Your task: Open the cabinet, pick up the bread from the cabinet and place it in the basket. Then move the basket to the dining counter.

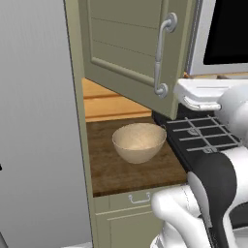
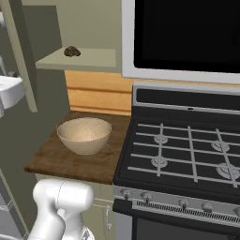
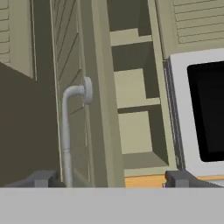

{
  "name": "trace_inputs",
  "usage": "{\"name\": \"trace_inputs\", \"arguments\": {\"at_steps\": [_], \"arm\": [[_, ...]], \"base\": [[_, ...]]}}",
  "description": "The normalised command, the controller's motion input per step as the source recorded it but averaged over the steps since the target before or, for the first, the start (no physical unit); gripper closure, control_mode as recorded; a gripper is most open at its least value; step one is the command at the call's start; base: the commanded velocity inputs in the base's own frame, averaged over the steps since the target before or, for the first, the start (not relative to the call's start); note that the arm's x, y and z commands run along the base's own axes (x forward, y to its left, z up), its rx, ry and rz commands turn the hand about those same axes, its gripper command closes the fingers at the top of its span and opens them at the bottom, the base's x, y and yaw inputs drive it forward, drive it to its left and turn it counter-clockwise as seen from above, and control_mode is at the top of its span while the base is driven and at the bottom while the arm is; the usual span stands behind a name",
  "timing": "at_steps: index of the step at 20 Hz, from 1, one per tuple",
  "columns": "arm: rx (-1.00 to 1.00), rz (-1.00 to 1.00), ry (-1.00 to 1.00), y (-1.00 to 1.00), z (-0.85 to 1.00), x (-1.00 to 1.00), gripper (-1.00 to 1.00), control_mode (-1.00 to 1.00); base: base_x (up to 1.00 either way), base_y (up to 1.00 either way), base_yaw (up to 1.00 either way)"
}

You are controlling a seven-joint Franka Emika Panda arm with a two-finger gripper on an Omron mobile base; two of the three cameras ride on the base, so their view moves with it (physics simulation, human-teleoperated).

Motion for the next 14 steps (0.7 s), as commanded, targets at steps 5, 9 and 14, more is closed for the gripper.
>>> {"name": "trace_inputs", "arguments": {"at_steps": [5,9,14], "arm": [[0.10,0.13,0.11,-1.00,0.05,-0.09,-1.00,-1.00],[0.05,0.41,0.16,-0.82,0.00,0.39,-1.00,-1.00],[0.01,0.50,0.09,-0.31,-0.03,0.34,-1.00,-1.00]], "base": [[0.00,0.00,0.00],[0.00,0.00,0.00],[0.00,0.00,0.00]]}}
